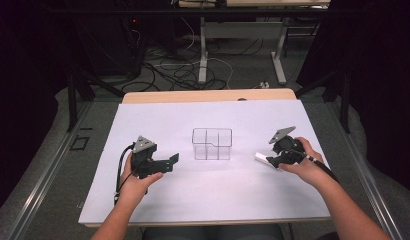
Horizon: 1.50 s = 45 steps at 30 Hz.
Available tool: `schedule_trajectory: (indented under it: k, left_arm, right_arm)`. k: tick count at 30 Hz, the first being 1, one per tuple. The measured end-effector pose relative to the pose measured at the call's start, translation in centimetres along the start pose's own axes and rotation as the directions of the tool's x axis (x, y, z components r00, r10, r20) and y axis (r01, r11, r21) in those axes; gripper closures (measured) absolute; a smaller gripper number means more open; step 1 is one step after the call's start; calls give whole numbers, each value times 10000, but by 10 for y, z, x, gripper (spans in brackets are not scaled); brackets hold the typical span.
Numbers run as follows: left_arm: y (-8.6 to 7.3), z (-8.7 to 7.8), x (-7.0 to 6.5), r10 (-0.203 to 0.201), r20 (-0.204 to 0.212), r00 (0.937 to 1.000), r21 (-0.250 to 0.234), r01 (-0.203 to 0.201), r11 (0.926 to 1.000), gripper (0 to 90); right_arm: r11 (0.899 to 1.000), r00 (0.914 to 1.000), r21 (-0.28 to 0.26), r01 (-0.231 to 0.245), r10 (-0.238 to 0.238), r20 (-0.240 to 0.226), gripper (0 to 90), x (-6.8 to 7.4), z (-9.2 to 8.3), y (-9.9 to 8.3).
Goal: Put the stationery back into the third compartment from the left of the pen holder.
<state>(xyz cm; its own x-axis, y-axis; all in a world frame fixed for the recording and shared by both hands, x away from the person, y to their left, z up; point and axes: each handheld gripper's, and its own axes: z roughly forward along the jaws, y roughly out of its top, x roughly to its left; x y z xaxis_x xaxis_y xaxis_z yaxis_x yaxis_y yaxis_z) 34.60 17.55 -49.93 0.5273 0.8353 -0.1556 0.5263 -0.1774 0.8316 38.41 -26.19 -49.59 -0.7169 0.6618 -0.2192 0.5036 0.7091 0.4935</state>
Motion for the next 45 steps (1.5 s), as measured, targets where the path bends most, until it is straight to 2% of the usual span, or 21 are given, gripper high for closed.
schedule_trajectory:
  k: [2,3,5,6,7,17,18,19,20,21,22,23,27,28,32,33,34,36,40,41,45]
  left_arm:
    - [-2,1,1,-48,-73,10000,-48,48,10000,77]
    - [-3,2,1,-59,-106,9999,-81,58,9999,77]
    - [-3,1,2,-59,-94,9999,-35,59,10000,75]
    - [-4,2,2,-98,-98,9999,-44,97,9999,75]
    - [-4,2,3,-84,-118,9999,-47,84,10000,75]
    - [-8,6,4,-269,-128,9996,150,270,9995,75]
    - [-8,7,4,-206,-138,9997,177,209,9996,75]
    - [-8,7,4,-240,-126,9996,188,243,9995,76]
    - [-8,8,4,-184,-174,9997,140,187,9997,76]
    - [-8,8,4,-189,-168,9997,132,191,9997,76]
    - [-8,8,4,-201,-166,9997,142,204,9997,76]
    - [-8,8,4,-253,-155,9996,138,256,9996,76]
    - [-9,9,4,-275,-121,9995,157,277,9995,77]
    - [-9,9,4,-206,-139,9997,176,209,9996,77]
    - [-9,9,4,-201,-129,9997,181,203,9996,77]
    - [-9,10,4,-276,-121,9995,177,278,9995,78]
    - [-9,10,4,-274,-114,9996,172,276,9995,78]
    - [-9,10,4,-277,-113,9996,191,279,9994,78]
    - [-9,10,3,-270,-114,9996,228,273,9994,79]
    - [-9,10,3,-259,-110,9996,240,261,9994,79]
    - [-9,10,3,-260,-111,9996,238,262,9994,79]
  right_arm:
    - [9983,9986,300,493,-487,-222,437,-3,4,1]
    - [9939,9969,816,747,-724,-303,437,-3,4,3]
    - [9894,9938,947,1104,-1090,-197,465,-3,9,4]
    - [9894,9938,947,1104,-1090,-197,465,-3,9,4]
    - [9880,9923,1054,1131,-1070,-616,502,-4,12,5]
    - [9897,9887,1189,791,-626,-1362,576,-5,23,2]
    - [9850,9885,1504,847,-641,-1368,579,-6,22,2]
    - [9621,9827,2445,1206,-808,-1668,582,-10,20,4]
    - [9621,9827,2445,1206,-808,-1668,582,-10,20,4]
    - [9857,9866,1569,616,-363,-1594,583,-7,27,-2]
    - [9843,9906,1653,616,-401,-1305,585,-7,28,-3]
    - [9873,9861,1499,519,-270,-1637,594,-8,30,-4]
    - [9780,9843,2004,573,-219,-1749,603,-12,31,-6]
    - [9792,9864,1958,539,-216,-1631,603,-12,32,-7]
    - [9847,9815,1727,225,111,-1909,615,-14,36,-10]
    - [9826,9853,1837,270,48,-1705,617,-14,35,-10]
    - [9792,9802,1996,357,46,-1978,618,-17,35,-10]
    - [9834,9769,1806,171,220,-2123,638,-17,37,-11]
    - [9831,9796,1815,225,146,-2005,659,-17,36,-11]
    - [9845,9742,1749,124,275,-2240,661,-16,36,-12]
    - [9818,9796,1868,345,37,-2007,666,-15,35,-10]
